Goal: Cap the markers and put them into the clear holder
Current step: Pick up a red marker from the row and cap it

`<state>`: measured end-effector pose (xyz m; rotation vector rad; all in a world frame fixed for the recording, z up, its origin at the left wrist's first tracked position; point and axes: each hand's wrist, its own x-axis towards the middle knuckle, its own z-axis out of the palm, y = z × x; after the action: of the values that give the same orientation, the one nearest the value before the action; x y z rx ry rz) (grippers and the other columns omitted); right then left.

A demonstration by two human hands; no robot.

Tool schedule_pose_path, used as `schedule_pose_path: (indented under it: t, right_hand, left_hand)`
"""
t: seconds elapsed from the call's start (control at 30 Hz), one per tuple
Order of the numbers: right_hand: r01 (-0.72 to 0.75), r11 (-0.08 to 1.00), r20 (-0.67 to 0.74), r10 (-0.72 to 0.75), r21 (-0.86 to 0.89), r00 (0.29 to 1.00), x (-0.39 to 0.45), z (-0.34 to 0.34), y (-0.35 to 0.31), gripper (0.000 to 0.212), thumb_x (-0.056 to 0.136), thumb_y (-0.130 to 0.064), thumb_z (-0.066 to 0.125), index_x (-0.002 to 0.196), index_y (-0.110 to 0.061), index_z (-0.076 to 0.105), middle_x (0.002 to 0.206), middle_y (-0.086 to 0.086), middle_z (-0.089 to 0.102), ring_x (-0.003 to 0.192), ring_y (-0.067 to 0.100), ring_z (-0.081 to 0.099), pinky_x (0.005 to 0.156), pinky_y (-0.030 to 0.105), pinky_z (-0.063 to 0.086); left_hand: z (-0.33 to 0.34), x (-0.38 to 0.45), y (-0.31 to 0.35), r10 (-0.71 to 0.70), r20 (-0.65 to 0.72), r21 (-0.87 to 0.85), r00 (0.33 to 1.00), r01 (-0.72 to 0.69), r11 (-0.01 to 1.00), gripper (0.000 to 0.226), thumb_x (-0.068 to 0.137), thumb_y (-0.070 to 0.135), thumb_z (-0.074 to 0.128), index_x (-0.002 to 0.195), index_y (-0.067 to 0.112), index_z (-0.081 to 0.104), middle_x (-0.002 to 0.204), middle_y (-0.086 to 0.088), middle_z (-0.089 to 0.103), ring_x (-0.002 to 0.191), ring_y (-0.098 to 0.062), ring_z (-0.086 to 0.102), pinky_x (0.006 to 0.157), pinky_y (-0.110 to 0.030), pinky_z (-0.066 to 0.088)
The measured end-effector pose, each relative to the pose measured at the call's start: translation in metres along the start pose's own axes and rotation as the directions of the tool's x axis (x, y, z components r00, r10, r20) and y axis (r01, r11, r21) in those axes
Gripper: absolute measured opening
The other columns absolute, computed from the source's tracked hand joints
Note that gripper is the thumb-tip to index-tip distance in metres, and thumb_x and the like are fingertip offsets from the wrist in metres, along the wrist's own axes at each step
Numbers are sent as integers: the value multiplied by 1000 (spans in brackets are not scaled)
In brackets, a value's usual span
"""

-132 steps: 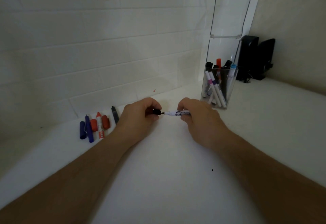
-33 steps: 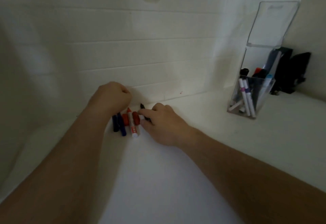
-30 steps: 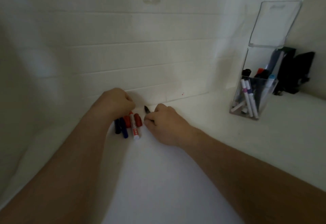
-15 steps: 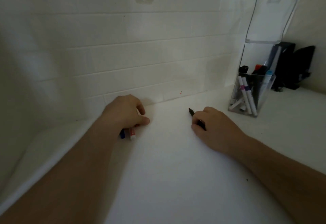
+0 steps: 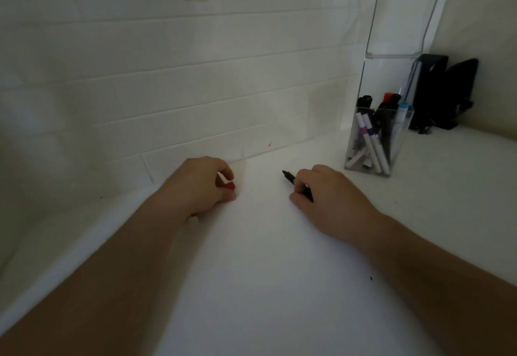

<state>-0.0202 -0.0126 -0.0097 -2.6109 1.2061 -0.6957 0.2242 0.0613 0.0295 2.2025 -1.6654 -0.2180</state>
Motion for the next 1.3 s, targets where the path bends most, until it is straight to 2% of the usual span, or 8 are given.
schedule_pose_path:
  t: [0.13,0.23,0.33,0.5,0.6,0.77,1.17,1.3]
  right_hand:
    - [-59,992,-22,56,-112,998,1,-3,3,17,99,-38,53,92,-26,44,85,-6,52,74,16,50,63,32,38]
    - [-139,984,-91,149,108,985,2,-3,10,15,101,-33,53,110,-27,42,82,-3,58,70,16,55,60,33,42]
    - [-148,939,-123,194,310,973,5,-3,16,28,102,-23,53,129,-29,49,91,-7,60,81,16,56,72,32,42]
    - [51,967,-209,3,251,978,4,-5,15,21,99,-16,56,114,-26,66,91,-6,57,83,8,51,74,22,41]
    - [120,972,-237,-70,202,969,4,-3,11,15,96,-26,61,109,-29,69,91,-10,57,84,4,52,73,15,36]
    - [116,987,-235,-88,110,968,5,2,13,18,93,-32,65,111,-31,70,92,-12,57,89,12,55,76,24,40]
    - [106,994,-201,-112,-40,973,0,-1,10,21,95,-37,59,114,-35,68,95,-9,54,88,17,51,76,41,49]
    - [108,992,-180,-94,71,979,-1,0,10,20,95,-36,62,114,-33,70,93,-11,53,88,13,52,79,35,48]
  left_hand:
    - [11,-1,16,70,-98,-111,993,-81,991,23,73,38,85,92,35,73,86,21,69,82,4,61,69,-13,41]
    - [20,-6,27,79,-137,-282,987,-116,952,17,74,26,85,85,35,75,82,21,72,79,7,65,75,-15,47]
    - [26,-11,37,67,-151,-392,986,-122,912,21,75,10,83,85,28,75,80,14,75,69,11,66,63,-1,40]
    - [28,-10,40,57,-176,-380,983,-121,917,22,76,12,83,89,29,77,82,17,74,79,3,67,64,0,41]
    - [28,-7,37,63,-193,-389,979,-135,911,24,74,13,84,85,33,76,80,17,74,83,-2,68,76,-16,51]
    - [32,-9,41,67,-202,-427,977,-150,892,25,76,8,82,88,29,76,77,18,75,71,13,65,63,1,40]
    - [38,-6,43,291,-215,-220,932,-337,916,28,82,26,78,107,40,75,87,27,70,90,14,60,79,2,35]
    - [44,-6,45,294,-127,-300,947,-319,899,25,89,30,71,110,44,72,94,29,70,92,15,60,76,-2,38]
